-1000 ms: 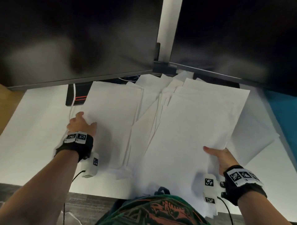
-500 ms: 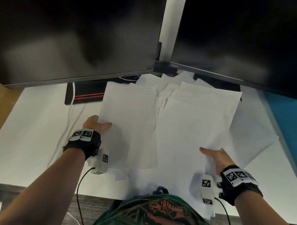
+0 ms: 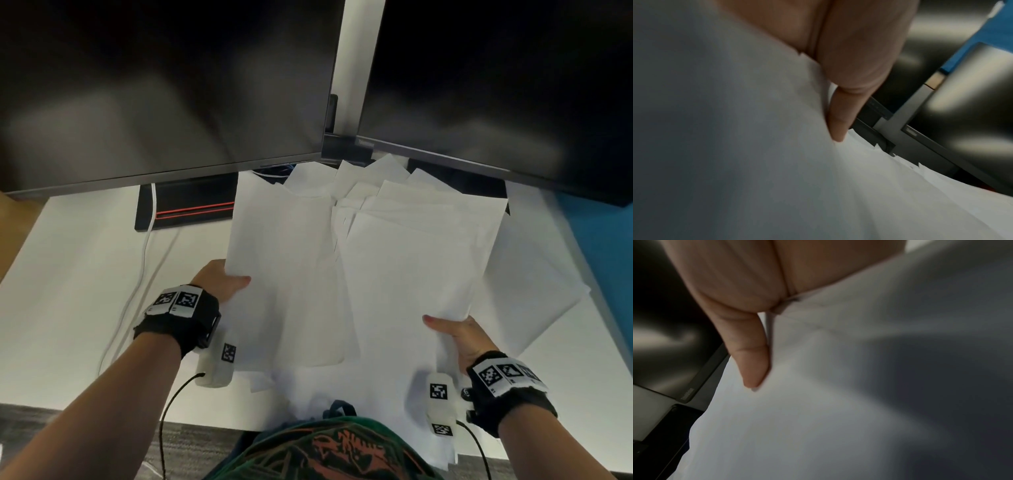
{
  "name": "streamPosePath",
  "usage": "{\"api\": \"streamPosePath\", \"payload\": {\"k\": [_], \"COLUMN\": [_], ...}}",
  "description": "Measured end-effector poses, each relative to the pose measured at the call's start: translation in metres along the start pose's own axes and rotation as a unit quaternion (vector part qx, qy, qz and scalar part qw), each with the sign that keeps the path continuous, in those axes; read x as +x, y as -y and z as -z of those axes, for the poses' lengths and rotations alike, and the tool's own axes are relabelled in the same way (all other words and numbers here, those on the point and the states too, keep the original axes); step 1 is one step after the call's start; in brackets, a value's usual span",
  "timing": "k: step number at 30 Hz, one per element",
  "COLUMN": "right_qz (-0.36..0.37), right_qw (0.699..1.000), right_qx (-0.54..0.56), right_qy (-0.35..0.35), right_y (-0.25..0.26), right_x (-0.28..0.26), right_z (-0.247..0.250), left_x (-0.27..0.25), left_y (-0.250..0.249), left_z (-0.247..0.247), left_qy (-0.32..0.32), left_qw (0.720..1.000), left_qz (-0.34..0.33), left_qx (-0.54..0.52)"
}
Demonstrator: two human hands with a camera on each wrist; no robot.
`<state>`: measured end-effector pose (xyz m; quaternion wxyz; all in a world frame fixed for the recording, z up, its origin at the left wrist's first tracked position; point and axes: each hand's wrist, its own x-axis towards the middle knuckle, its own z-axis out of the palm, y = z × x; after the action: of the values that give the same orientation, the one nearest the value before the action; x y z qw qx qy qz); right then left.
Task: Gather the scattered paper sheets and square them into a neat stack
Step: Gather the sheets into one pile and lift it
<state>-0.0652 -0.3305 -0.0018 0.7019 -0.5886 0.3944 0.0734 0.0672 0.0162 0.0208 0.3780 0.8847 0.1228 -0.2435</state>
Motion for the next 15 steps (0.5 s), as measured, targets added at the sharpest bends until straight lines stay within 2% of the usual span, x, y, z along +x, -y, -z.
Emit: {"api": "streamPosePath", "payload": {"k": [7, 11, 15], "right_qz": [-0.001, -0.007, -0.005], "right_qw": [1.0, 0.999, 1.0], "right_qx": [-0.016, -0.027, -0.02], "right_qy": [-0.014, -0.021, -0.023], "right_y": [0.0, -0.001, -0.001], "right_x": [-0.002, 0.0, 0.0], "right_z": [0.002, 0.002, 0.001], "left_x": [-0.033, -0.067, -0.099], "left_y": [-0.033, -0.058, -0.082], "left_z": [-0.007, -0.002, 0.009], "left_qy": [-0.036, -0.055, -0.043], "left_qw": [0.996, 0.985, 0.966], "left_qz": [-0.072, -0.154, -0.254], "left_qx": [0.043, 0.047, 0.018]}}
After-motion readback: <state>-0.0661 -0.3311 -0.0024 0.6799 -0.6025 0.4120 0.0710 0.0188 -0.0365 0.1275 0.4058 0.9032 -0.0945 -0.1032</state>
